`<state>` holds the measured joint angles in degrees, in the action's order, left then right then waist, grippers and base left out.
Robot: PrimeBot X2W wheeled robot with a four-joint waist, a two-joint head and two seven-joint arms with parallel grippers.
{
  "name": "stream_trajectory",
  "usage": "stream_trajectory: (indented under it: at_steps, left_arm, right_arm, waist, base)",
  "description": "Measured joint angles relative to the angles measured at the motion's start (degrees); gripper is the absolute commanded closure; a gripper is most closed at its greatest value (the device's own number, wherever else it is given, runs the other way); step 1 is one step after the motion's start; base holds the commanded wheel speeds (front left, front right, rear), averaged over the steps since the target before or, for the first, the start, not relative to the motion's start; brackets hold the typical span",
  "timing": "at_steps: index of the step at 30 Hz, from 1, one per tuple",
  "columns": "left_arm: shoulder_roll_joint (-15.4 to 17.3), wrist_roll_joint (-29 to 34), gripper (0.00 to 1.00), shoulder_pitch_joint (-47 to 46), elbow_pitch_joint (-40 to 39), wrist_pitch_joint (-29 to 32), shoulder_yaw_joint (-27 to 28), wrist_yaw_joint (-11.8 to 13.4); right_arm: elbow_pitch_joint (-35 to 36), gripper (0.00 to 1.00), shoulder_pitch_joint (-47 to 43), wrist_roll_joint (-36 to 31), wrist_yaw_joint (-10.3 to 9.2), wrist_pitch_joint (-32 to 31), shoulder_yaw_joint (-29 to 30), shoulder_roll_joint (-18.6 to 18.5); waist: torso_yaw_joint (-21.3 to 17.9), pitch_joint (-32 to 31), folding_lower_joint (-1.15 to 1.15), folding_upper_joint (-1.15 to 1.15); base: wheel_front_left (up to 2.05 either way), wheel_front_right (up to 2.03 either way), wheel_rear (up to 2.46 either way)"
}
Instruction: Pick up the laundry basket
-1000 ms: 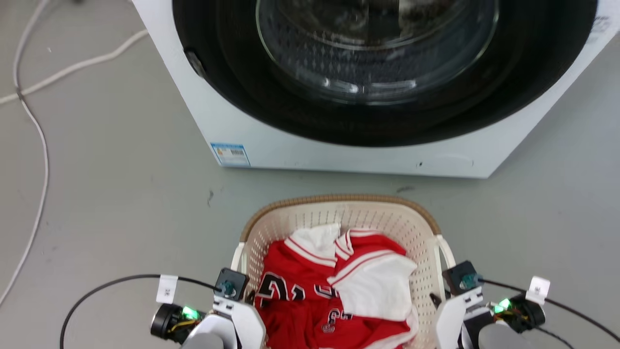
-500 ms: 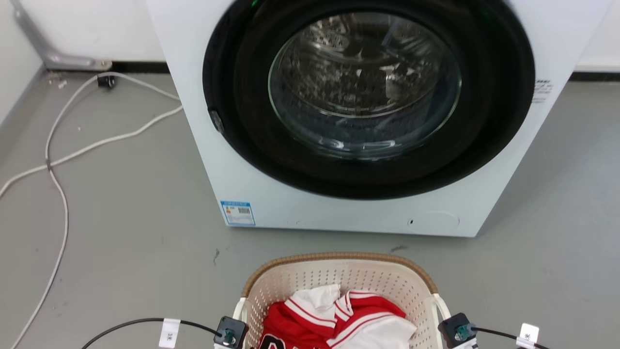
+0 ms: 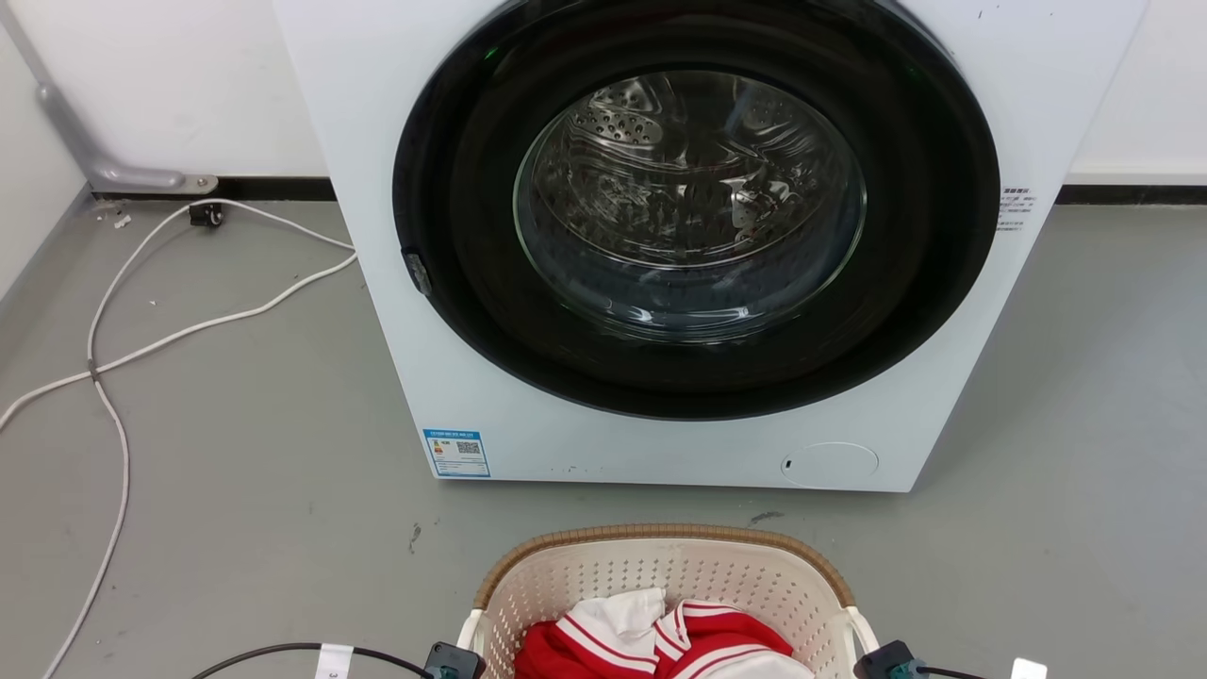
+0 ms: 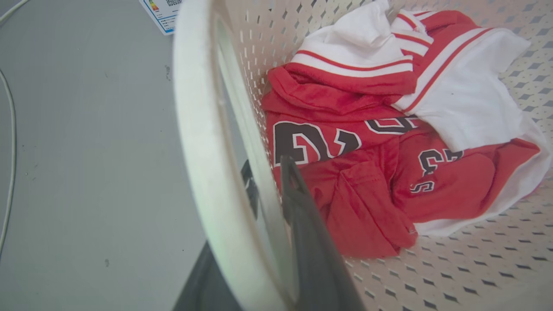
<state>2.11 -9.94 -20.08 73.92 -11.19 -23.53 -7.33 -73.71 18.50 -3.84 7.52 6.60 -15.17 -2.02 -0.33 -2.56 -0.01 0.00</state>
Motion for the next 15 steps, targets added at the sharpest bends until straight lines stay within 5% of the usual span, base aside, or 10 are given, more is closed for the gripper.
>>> stream_trajectory:
  at_steps: [15]
  left_arm:
    - [0.1,-1.3,1.00,0.6,0.0,-0.1,-1.4,0.0]
  right_arm:
    - [0.0,1.00,-0.7,0.4,0.00,0.1,-0.7,-0.1]
  waist:
    - [0.1,-0.8,0.01,0.00]
  base:
    - [0.00,0.00,0.00]
